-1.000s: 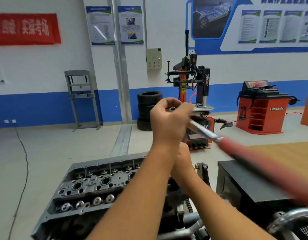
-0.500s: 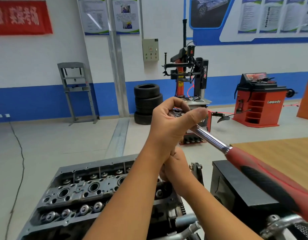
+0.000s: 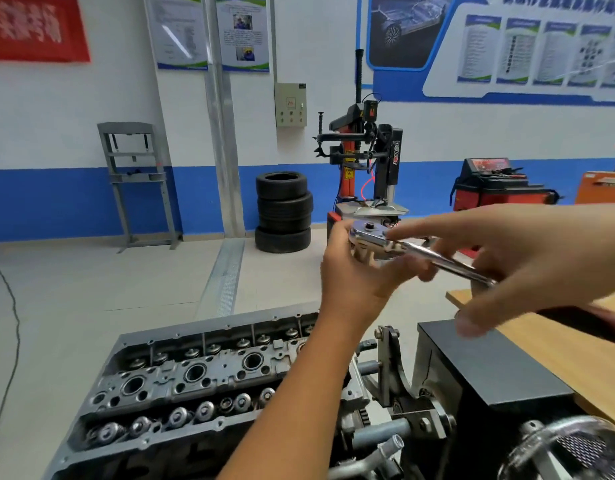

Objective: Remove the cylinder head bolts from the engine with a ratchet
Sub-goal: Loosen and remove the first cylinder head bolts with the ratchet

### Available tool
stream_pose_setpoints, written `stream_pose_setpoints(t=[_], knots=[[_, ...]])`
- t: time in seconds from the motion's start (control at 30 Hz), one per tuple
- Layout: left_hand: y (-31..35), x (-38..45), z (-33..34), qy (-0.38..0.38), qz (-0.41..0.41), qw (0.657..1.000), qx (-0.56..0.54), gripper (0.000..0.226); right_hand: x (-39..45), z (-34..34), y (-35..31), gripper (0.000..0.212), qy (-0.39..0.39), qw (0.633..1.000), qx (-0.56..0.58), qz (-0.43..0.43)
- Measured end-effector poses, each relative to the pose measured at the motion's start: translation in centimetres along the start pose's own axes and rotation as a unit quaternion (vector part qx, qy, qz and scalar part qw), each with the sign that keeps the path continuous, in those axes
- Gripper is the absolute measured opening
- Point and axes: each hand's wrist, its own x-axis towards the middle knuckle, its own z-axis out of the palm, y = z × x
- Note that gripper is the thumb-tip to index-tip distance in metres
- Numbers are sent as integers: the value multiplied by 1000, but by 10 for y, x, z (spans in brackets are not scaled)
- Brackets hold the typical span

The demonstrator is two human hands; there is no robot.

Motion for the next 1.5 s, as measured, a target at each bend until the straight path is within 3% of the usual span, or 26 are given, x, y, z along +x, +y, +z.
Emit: stream_pose_setpoints(t=[0.07, 0.1, 0.23, 0.3, 0.33, 0.53, 0.6, 0.7, 0.83, 0.9, 0.97, 1.03, 1.07, 1.13, 1.2, 1.23, 1.33, 1.5], knots=[[-9, -6, -3, -5, -16, 999, 32, 43, 17, 13, -15, 77, 104, 971, -215, -3], [-11, -9, -4, -6, -19, 999, 41, 32, 27, 15, -20, 70, 139, 958, -249, -8], [-7, -13, -9, -24, -46, 999, 0, 20, 57, 9, -30, 41, 146, 917, -371, 24], [-7, -17, -11, -46, -48, 998, -8, 27, 66, 6, -34, 11, 174, 880, -439, 44], [-7, -20, -13, -57, -37, 998, -9, 31, 70, 8, -36, 8, 189, 871, -451, 48], [-15, -30, -25, -26, 38, 999, -18, 23, 68, 25, -72, 15, 144, 888, -433, 52], [-15, -29, -26, -14, 59, 998, -25, 16, 55, 30, -80, 18, 113, 918, -371, 78], [-19, -32, -23, 1, 83, 996, -14, 39, 40, 45, -84, 34, 141, 930, -321, 107], [-13, -37, -23, -16, 53, 998, 21, 64, 29, 39, -77, 50, 185, 902, -383, 73], [-11, -36, -24, -27, 25, 999, 14, 74, 25, 32, -69, 57, 191, 853, -482, 56], [-9, -36, -22, -22, 17, 999, 22, 76, 23, 38, -53, 40, 280, 810, -516, 4], [-9, -34, -20, 5, 21, 999, 37, 67, 19, 62, -40, 21, 441, 800, -399, -78], [-10, -33, -19, 25, 25, 998, 42, 59, 19, 80, -37, 26, 499, 802, -315, -89], [-14, -31, -17, 56, 25, 997, 54, 39, 25, 114, -40, 40, 512, 850, -115, -44], [-17, -28, -16, 68, 25, 996, 61, 36, 43, 129, -48, 49, 456, 877, 135, 67], [-19, -28, -16, 69, 29, 995, 62, 39, 53, 126, -51, 52, 433, 853, 271, 112], [-23, -28, -15, 67, 40, 996, 47, 46, 88, 104, -54, 53, 364, 714, 583, 133], [-22, -29, -18, 24, 25, 999, -29, 41, 120, 56, -61, 36, 261, 611, 740, 104]])
